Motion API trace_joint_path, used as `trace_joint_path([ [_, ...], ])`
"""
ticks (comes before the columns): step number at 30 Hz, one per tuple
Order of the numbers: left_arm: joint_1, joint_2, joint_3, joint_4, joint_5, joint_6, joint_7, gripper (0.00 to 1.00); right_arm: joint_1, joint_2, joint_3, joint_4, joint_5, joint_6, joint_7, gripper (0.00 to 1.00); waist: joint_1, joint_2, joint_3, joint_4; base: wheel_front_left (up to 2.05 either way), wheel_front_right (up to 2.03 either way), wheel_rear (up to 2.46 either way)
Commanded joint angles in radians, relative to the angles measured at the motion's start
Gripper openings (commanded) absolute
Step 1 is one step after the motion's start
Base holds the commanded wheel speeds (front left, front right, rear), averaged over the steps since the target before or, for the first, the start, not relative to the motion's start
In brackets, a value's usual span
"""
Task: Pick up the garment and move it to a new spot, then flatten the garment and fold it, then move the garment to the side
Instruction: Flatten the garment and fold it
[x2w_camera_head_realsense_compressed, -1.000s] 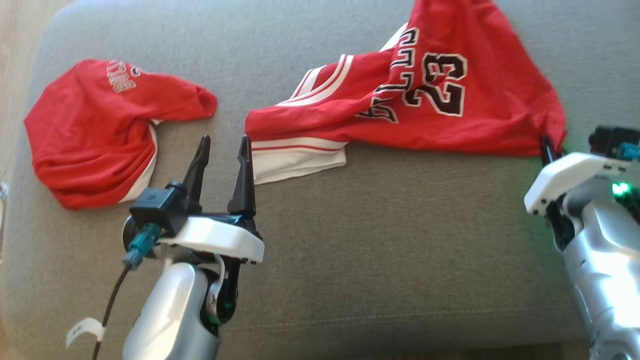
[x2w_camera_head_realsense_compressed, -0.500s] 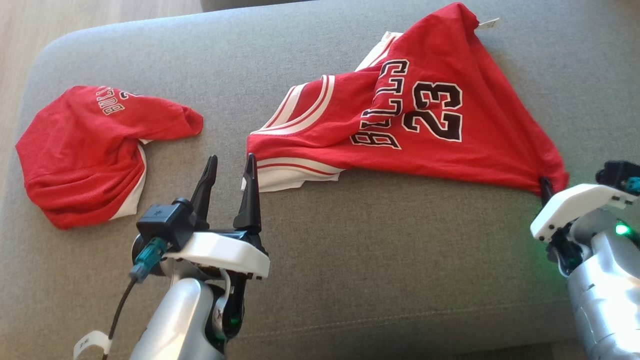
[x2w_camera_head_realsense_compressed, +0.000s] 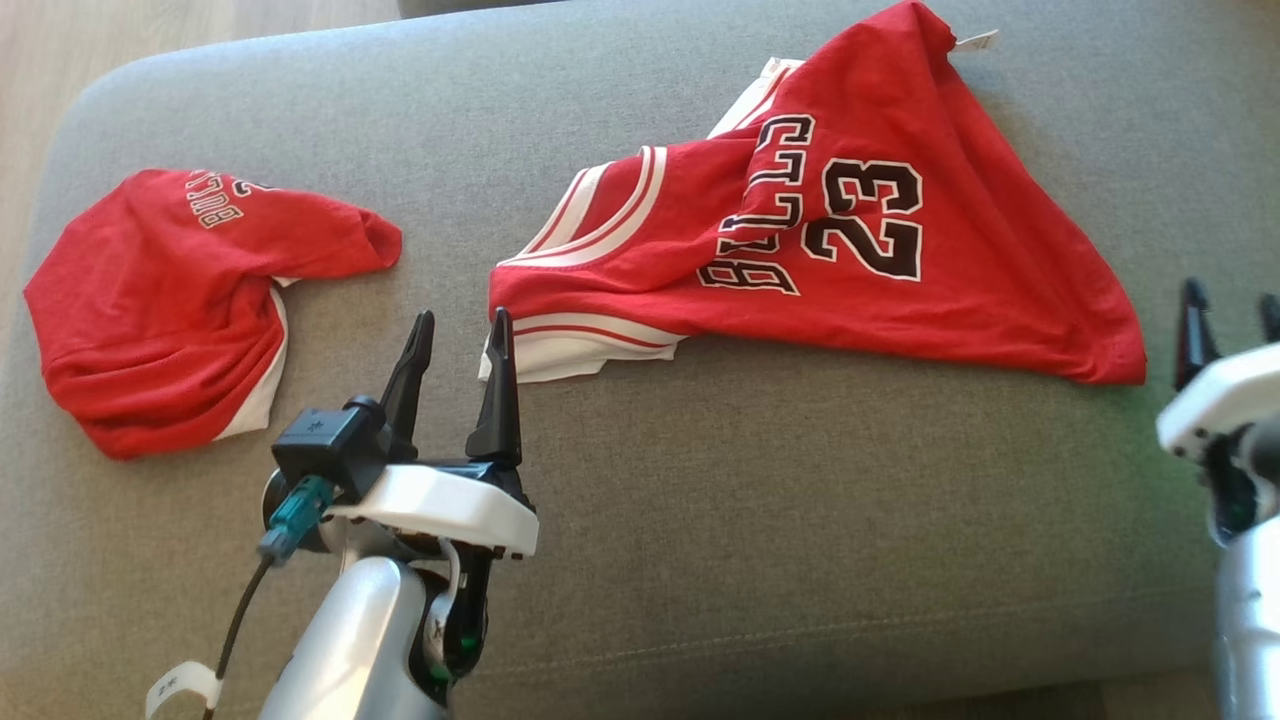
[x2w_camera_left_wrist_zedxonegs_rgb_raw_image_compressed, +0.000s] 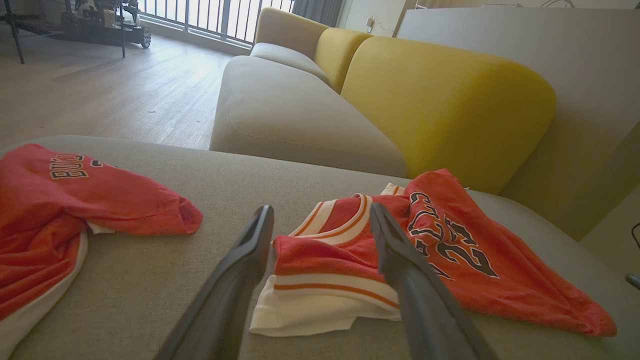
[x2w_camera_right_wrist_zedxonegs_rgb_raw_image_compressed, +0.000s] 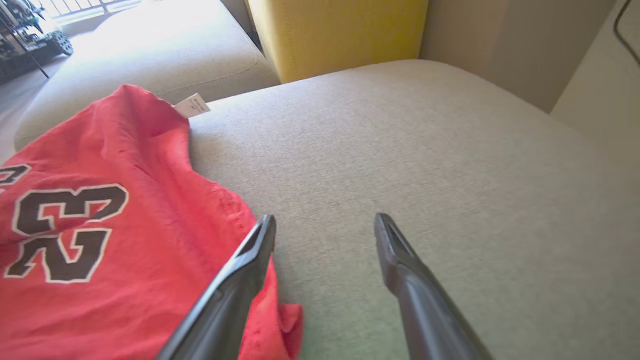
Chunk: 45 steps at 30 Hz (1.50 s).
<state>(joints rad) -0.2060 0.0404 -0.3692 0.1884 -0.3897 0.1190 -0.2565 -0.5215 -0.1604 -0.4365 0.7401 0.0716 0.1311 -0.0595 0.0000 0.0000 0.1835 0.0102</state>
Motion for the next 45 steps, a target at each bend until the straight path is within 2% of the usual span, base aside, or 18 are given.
trace_joint_path([
  [1, -0.019, 0.01, 0.032, -0.032, 0.007, -0.001, -0.005, 1.0, 0.028, -0.019, -0.009, -0.075, -0.048, 0.0, 0.012, 1.0, 0.0, 0.0, 0.003, -0.002, 0.0, 0.0, 0.0],
  [6, -0.023, 0.01, 0.029, -0.034, 0.01, -0.004, -0.005, 1.0, 0.083, 0.026, -0.073, -0.173, -0.093, 0.0, 0.072, 1.0, 0.0, 0.0, 0.018, -0.002, 0.0, 0.0, 0.0],
  [12, -0.032, 0.01, 0.031, -0.033, 0.016, -0.009, -0.005, 1.0, 0.121, 0.073, -0.069, -0.255, -0.094, 0.0, 0.146, 1.0, 0.0, 0.0, 0.044, -0.001, 0.0, 0.0, 0.0],
  [18, -0.041, 0.01, 0.032, -0.033, 0.02, -0.013, -0.005, 1.0, 0.12, 0.092, -0.07, -0.285, -0.082, 0.0, 0.172, 1.0, 0.0, 0.0, 0.061, 0.001, 0.0, 0.0, 0.0],
  [24, -0.049, 0.01, 0.031, -0.028, 0.024, -0.015, -0.005, 1.0, 0.136, 0.097, -0.067, -0.301, -0.132, 0.0, 0.185, 1.0, 0.0, 0.0, 0.072, 0.01, 0.0, 0.0, 0.0],
  [28, -0.048, 0.01, 0.037, -0.027, 0.028, -0.016, -0.005, 1.0, 0.198, 0.072, 0.033, -0.344, -0.182, 0.0, 0.161, 1.0, 0.0, 0.0, 0.072, 0.01, 0.0, 0.0, 0.0],
  [35, -0.045, 0.01, 0.045, -0.025, 0.034, -0.017, -0.005, 1.0, 0.296, 0.004, 0.194, -0.389, -0.145, 0.0, 0.162, 1.0, 0.0, 0.0, 0.066, -0.015, 0.0, 0.0, 0.0],
  [45, -0.056, 0.01, 0.034, -0.023, 0.033, -0.021, -0.005, 1.0, 0.267, -0.102, 0.294, -0.332, -0.201, 0.0, 0.119, 1.0, 0.0, 0.0, 0.067, -0.01, 0.0, 0.0, 0.0],
])
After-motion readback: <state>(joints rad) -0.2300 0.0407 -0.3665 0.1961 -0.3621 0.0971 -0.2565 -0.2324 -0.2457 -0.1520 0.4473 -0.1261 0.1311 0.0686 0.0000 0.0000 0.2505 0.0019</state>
